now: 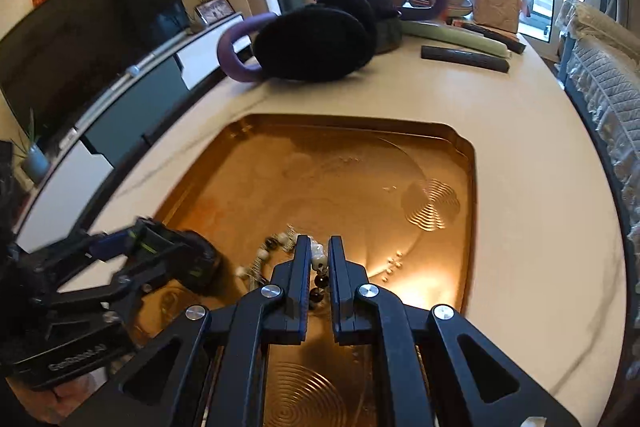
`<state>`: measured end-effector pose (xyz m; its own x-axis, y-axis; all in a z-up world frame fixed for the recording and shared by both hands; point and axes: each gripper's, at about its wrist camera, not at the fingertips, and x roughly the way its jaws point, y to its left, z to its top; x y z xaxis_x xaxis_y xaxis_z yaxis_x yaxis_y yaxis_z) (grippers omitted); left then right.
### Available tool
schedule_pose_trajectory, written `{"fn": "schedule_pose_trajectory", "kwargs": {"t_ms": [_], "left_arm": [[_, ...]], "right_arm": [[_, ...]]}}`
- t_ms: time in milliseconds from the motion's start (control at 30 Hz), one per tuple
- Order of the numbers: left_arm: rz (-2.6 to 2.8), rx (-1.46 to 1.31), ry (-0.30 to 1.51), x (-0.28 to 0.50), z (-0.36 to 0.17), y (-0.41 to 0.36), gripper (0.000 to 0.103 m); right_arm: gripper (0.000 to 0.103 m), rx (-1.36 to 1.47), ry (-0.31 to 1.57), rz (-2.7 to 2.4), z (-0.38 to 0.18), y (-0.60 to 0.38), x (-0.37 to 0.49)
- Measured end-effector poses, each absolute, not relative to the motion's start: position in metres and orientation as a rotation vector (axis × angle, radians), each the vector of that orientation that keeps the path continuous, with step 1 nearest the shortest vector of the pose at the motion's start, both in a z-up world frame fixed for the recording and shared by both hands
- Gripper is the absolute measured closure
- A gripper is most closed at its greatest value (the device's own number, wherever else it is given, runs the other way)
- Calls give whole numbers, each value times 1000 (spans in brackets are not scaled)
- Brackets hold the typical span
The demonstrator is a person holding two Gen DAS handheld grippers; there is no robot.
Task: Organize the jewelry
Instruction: 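Carry the smartwatch with the left tool over the copper tray while the right tool carries the bead bracelet there, then open both tools to drop the smartwatch and bead bracelet into the tray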
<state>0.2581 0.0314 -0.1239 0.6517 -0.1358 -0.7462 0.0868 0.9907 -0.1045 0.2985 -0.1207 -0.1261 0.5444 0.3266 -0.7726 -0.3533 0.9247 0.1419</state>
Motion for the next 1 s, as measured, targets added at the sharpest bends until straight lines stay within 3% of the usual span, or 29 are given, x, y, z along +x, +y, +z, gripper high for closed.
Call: {"fn": "schedule_pose_trajectory", "kwargs": {"t_ms": [167,200,267,300,333,533,667,800,1000], "left_arm": [[-144,-17,871,251,-124,19,46],[-144,-14,879,249,-123,16,46],[-156,0,882,244,-122,12,44],[-158,12,873,241,-120,9,43],[-160,29,858,236,-117,7,41],[-196,72,801,203,-97,-3,32],[-134,67,762,178,-85,2,31],[-62,-11,761,157,-72,24,31],[4,-61,724,124,-56,46,31]], "right_arm": [[94,-37,941,392,-136,-126,293],[88,-40,938,386,-135,-128,291],[62,-39,926,386,-131,-130,285],[40,-39,915,385,-128,-131,283],[33,-45,897,373,-124,-133,278],[33,-44,877,370,-111,-145,254],[32,-52,844,387,-98,-148,232],[11,-2,799,381,-82,-159,208],[9,-26,788,412,-67,-156,174]]}}
